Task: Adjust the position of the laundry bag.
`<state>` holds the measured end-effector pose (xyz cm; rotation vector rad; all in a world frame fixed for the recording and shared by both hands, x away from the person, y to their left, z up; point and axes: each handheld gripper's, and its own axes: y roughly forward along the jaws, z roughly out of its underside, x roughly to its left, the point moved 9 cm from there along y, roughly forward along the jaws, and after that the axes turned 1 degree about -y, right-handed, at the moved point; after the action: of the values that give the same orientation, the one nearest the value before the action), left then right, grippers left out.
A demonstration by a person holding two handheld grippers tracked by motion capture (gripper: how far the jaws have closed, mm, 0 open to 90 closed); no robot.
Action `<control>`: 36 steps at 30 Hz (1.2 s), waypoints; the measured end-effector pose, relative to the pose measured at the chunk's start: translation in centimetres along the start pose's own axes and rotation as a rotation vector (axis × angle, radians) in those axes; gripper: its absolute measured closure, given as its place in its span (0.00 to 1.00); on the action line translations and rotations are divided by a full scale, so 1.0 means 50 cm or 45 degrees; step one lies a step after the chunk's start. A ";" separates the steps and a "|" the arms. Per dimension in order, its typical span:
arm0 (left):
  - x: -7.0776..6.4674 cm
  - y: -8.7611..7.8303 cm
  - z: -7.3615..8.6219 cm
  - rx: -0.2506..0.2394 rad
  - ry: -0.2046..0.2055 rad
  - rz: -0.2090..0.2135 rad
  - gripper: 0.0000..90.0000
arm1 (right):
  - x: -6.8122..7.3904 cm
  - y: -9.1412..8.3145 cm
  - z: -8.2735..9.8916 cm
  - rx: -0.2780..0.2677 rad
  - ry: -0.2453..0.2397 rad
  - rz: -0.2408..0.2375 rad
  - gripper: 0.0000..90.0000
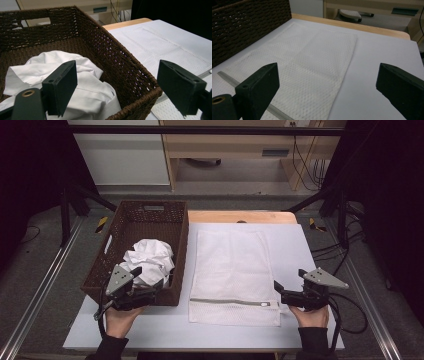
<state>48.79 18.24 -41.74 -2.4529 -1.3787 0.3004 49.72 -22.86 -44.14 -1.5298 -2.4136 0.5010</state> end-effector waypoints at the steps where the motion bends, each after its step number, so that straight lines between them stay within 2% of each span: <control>1: -0.001 0.000 -0.001 -0.004 0.002 -0.005 0.18 | -0.002 0.000 -0.001 -0.003 0.004 -0.001 0.06; 4: -0.010 -0.003 -0.005 -0.021 -0.006 0.013 0.21 | -0.004 0.000 -0.002 -0.007 0.008 0.005 0.07; 8: -0.029 -0.007 -0.007 -0.029 0.014 0.024 0.22 | -0.001 0.002 0.004 0.018 -0.005 0.026 0.08; 10: -0.041 -0.008 -0.011 -0.044 0.022 0.043 0.26 | 0.003 0.007 0.007 0.026 -0.002 0.022 0.09; 16: -0.072 -0.005 -0.011 -0.039 0.041 0.084 0.32 | 0.015 0.018 0.014 0.055 -0.014 -0.007 0.15; 20: -0.096 0.003 -0.002 -0.013 0.062 0.116 0.37 | 0.022 0.023 0.019 0.079 -0.020 -0.018 0.19; 25: -0.137 0.005 0.006 0.007 0.065 0.197 0.49 | 0.027 0.029 0.025 0.098 -0.035 -0.022 0.23; 32: -0.195 0.023 0.046 0.099 0.108 0.259 0.59 | 0.034 0.045 0.046 0.163 -0.047 -0.045 0.30; 36: -0.210 0.040 0.076 0.163 0.119 0.274 0.64 | 0.036 0.055 0.061 0.205 -0.040 -0.051 0.33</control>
<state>43.70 8.91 -45.69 -2.4766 -1.0264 0.3082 50.09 -20.63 -48.03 -1.4141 -2.3574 0.6972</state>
